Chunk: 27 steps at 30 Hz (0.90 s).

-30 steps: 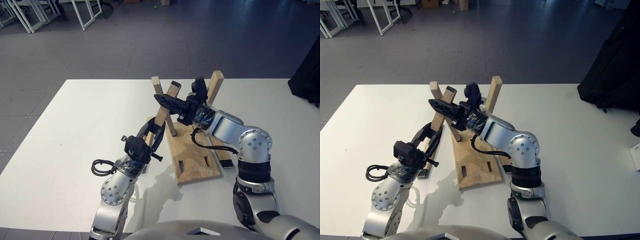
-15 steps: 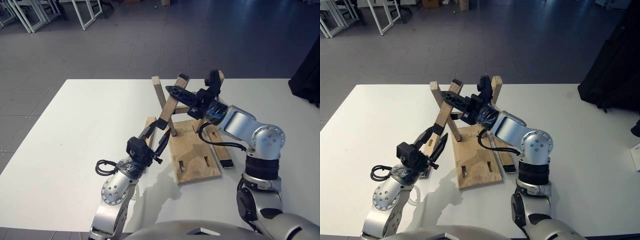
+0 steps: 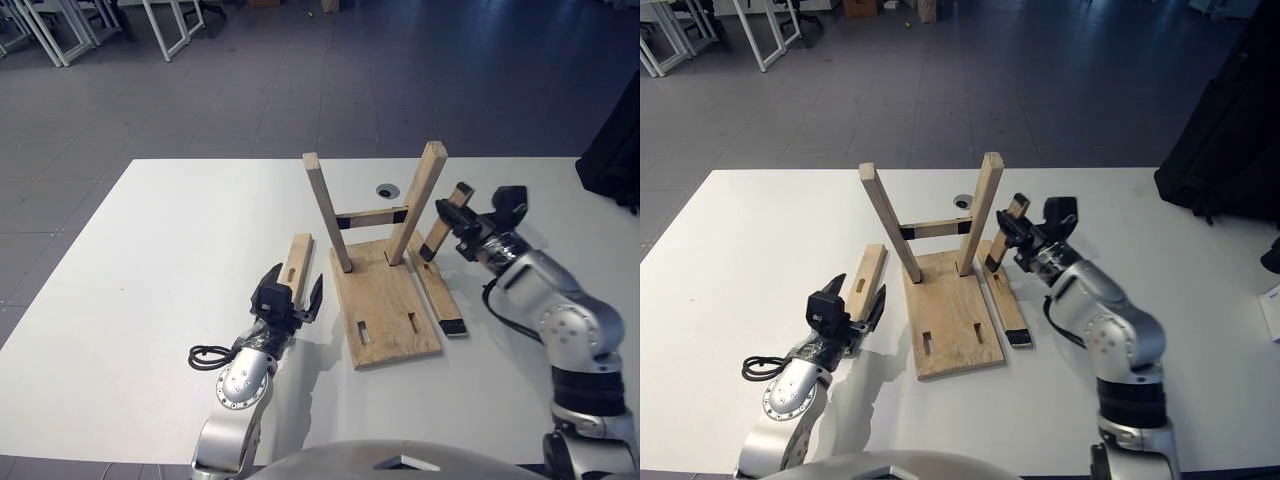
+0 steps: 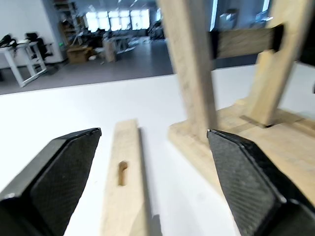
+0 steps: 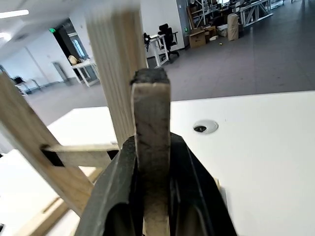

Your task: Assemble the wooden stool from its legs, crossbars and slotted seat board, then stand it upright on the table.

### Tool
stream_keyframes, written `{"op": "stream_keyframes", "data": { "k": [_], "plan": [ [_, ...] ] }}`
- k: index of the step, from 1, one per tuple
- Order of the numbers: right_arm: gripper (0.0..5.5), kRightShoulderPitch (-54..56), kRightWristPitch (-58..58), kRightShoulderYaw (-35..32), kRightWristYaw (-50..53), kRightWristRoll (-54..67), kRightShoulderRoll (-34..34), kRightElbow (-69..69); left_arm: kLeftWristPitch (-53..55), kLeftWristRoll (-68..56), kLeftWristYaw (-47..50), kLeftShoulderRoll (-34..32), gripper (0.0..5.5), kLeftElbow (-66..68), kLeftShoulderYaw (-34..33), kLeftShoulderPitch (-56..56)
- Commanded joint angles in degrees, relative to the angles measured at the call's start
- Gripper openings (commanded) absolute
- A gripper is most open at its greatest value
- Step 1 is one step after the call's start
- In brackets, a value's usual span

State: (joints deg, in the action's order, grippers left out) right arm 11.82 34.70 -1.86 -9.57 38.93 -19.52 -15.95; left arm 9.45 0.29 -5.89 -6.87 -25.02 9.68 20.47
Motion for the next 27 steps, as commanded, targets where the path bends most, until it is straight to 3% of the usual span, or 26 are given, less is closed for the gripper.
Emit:
{"op": "stream_keyframes", "data": {
  "k": [1, 22, 27],
  "plan": [
    [0.39, -0.9, -4.5, 0.4, -0.1, -6.1, 1.6, 3.2, 2.0, 0.7, 0.7, 0.4, 3.99, 0.5, -0.5, -1.0],
    [0.39, -6.3, -11.1, -2.9, -0.5, -14.8, 7.2, 10.3, 2.9, 2.6, 0.7, 0.7, 3.99, 0.9, -1.2, -1.5],
    [0.39, -5.8, -12.5, -0.8, 1.3, -18.3, 9.6, 13.4, 3.7, 2.6, 0.7, 0.7, 3.99, 0.5, -1.4, -1.8]
  ]
}}
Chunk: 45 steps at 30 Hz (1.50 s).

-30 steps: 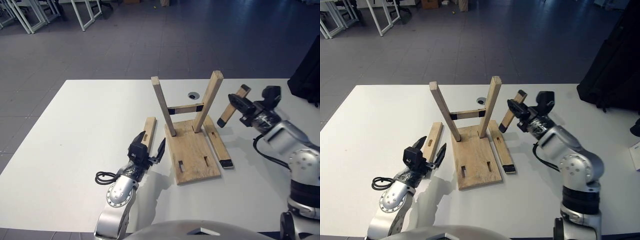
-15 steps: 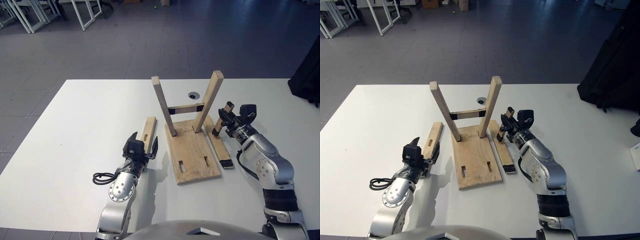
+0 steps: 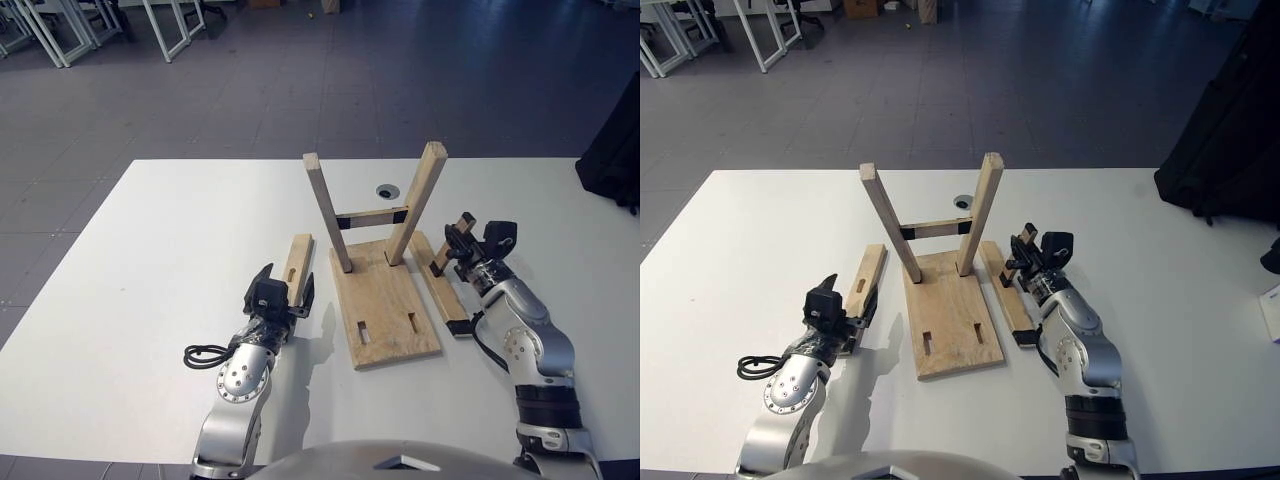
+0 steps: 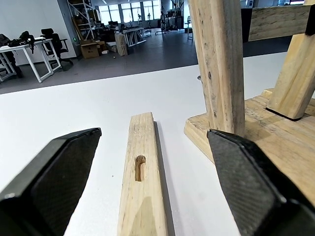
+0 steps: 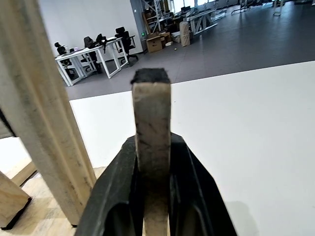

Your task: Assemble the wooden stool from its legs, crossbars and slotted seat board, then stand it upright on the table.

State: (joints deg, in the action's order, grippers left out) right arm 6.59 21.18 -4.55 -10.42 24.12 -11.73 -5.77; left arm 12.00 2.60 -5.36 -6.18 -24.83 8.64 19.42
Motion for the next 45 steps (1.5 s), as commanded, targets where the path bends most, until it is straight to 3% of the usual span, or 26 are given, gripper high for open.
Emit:
{"op": "stream_keyframes", "data": {
  "k": [1, 6, 14, 19, 20, 28, 35, 41, 45],
  "plan": [
    [0.39, -0.5, 1.1, 2.8, 2.9, -4.7, 2.5, 3.5, 1.3, 0.3, 0.2, 0.0, 3.99, 0.3, -0.4, -0.9],
    [0.39, -3.5, -4.6, 7.3, 5.5, -14.9, 1.5, 6.9, 2.0, 0.6, 0.5, 0.2, 3.99, 0.3, -0.5, -1.4],
    [0.39, -9.3, -20.4, 3.3, 5.9, -16.0, 4.6, 20.1, 2.8, 0.8, 0.7, 0.3, 3.99, 0.1, -0.8, -1.6],
    [0.39, -7.8, -21.8, 0.9, 5.9, -14.6, 4.6, 13.9, 3.3, 0.9, 0.5, 0.3, 3.99, 0.2, -0.9, -2.1],
    [0.76, -7.6, -21.7, 0.5, 6.0, -14.7, 4.3, 12.3, 3.3, 0.9, 0.5, 0.3, 3.99, 0.3, -1.0, -2.2],
    [2.11, -4.3, -12.5, -1.0, 6.6, -15.4, 1.7, -2.9, 3.3, 1.2, 0.6, 0.8, 3.99, 0.5, -1.0, -2.1],
    [2.11, 8.1, -0.4, -2.6, 9.9, -16.1, 0.1, -12.4, 3.1, 1.4, 1.0, 1.1, 3.99, 0.4, -1.1, -1.7],
    [1.34, 21.7, 6.4, -5.4, 12.4, -15.5, -0.6, -6.9, 3.1, 1.8, 1.5, 1.7, 3.99, 0.4, -1.0, -1.6],
    [1.34, 21.2, 11.1, -5.7, 14.0, -15.6, 0.5, -3.3, 3.2, 2.0, 1.3, 1.6, 3.99, 0.7, -0.9, -2.0]
  ]
}}
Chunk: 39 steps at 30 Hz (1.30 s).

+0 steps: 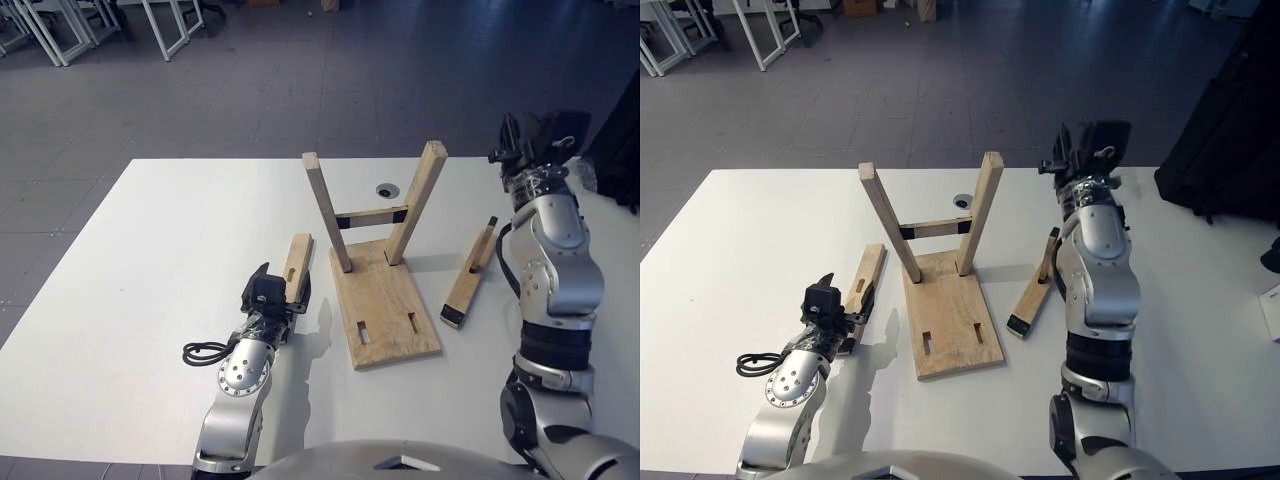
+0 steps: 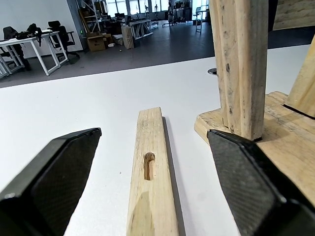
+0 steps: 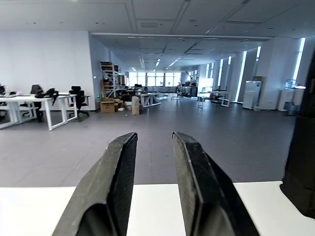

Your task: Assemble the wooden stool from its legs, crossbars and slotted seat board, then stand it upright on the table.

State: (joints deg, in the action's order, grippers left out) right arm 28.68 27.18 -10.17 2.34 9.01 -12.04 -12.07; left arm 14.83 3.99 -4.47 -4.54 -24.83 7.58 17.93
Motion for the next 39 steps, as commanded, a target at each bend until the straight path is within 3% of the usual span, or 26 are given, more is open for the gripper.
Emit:
{"op": "stream_keyframes", "data": {
  "k": [1, 4, 7, 10, 13, 17, 20, 24, 28, 39],
  "plan": [
    [1.34, -3.7, 5.4, 1.5, 1.0, -2.2, 0.1, 5.5, 0.3, 0.6, 0.4, -0.1, 3.99, 0.7, 0.1, -0.5],
    [1.34, -11.3, 5.2, 3.8, 0.0, -5.0, -0.4, 11.0, 0.2, 0.6, 0.1, -0.2, 3.99, 1.1, 0.1, -0.9],
    [1.34, -11.9, 4.0, 1.2, 0.8, -3.8, 0.9, 9.1, 0.0, 0.5, 0.0, -0.3, 3.99, 1.7, 0.1, -1.2],
    [1.54, -4.9, -1.0, -3.1, 1.2, 0.1, 1.2, -1.3, -0.2, 0.5, -0.1, -0.2, 3.99, 2.0, 0.2, -1.4],
    [1.94, -2.1, 3.1, -4.3, 0.9, 1.9, -1.0, -13.0, -0.4, 0.9, 0.9, 0.4, 3.99, 1.7, 0.5, -0.4],
    [2.7, -20.9, 13.8, -0.4, 1.9, 2.9, 2.2, -31.0, -0.7, 1.4, 1.6, 1.0, 3.99, 0.8, 0.7, 1.2],
    [3.14, -32.8, 22.8, 1.0, 1.2, 5.2, 3.3, -37.2, -0.5, 1.4, 2.2, 1.3, 3.99, -0.2, 0.6, 2.4],
    [3.92, -36.7, 29.5, 0.8, -0.7, 7.0, 2.8, -36.8, -0.2, 1.6, 2.3, 1.5, 3.99, -0.7, 0.8, 2.8],
    [4.72, -34.4, 33.3, 2.9, -0.9, 6.0, 2.6, -26.4, -0.1, 1.8, 2.4, 1.8, 3.99, -0.5, 1.0, 2.6],
    [4.72, -32.5, 35.8, 5.7, 0.2, 3.9, 5.4, -19.4, -0.1, 3.4, 2.1, 1.7, 3.99, 0.2, 2.1, 1.5]
  ]
}}
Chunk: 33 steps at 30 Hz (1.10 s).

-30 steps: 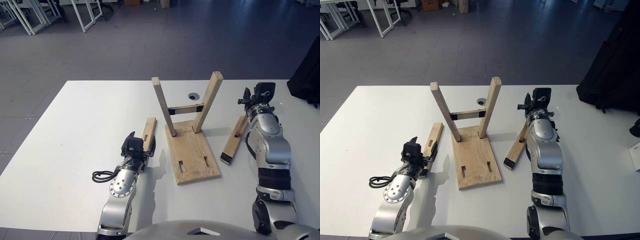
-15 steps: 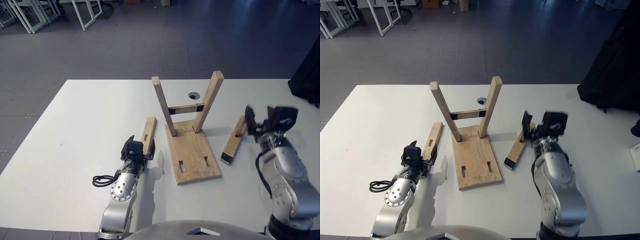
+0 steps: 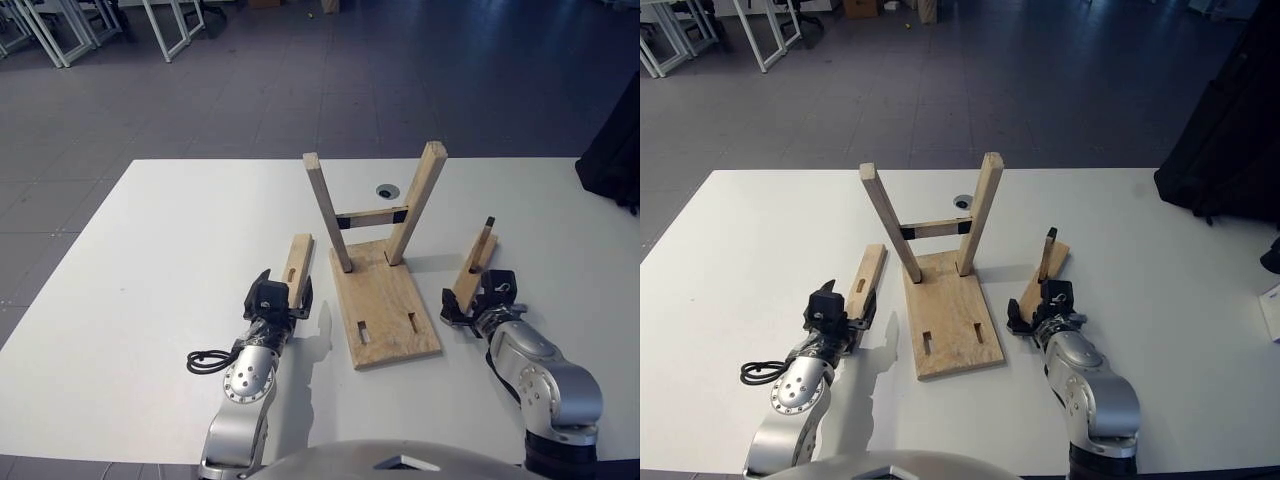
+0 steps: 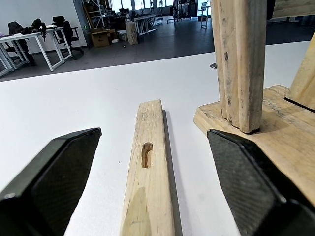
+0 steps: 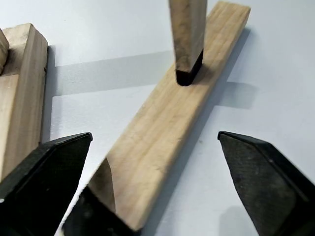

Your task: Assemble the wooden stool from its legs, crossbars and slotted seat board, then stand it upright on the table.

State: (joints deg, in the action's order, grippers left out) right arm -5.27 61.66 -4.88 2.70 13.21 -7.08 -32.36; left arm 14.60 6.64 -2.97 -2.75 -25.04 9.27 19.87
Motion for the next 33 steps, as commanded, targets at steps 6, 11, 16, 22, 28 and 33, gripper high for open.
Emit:
{"op": "stream_keyframes", "data": {
  "k": [6, 11, 16, 22, 28, 33],
  "plan": [
    [4.72, 1.4, 7.9, 2.4, 1.7, -4.4, -3.7, 1.4, 0.2, 1.0, 0.7, 0.3, 3.99, 0.8, 0.6, -0.6],
    [4.72, 1.2, 12.9, -1.0, -0.9, -4.3, -6.6, -0.9, 0.2, 1.1, 1.0, 0.6, 3.99, 0.4, 0.8, 0.1],
    [4.35, 3.7, 12.8, -5.2, -4.6, -1.1, -3.3, 3.3, 0.4, 1.1, 0.9, 0.5, 3.99, 0.3, 1.0, 0.3],
    [3.15, -0.7, 4.6, 0.8, -6.3, -4.5, -7.3, 9.7, 1.1, 0.7, 0.4, 0.0, 3.99, 0.4, 0.6, -0.4],
    [2.1, -4.5, -1.8, 4.4, -8.3, -6.6, -10.5, 9.8, 2.7, -0.9, 0.2, 0.4, 3.99, 0.2, -1.1, -0.5],
    [2.07, -0.6, -9.1, -3.1, -9.5, -6.2, -12.7, 13.4, 7.3, -8.4, -4.9, -1.2, 3.99, -2.4, -5.3, -3.7]
  ]
}}
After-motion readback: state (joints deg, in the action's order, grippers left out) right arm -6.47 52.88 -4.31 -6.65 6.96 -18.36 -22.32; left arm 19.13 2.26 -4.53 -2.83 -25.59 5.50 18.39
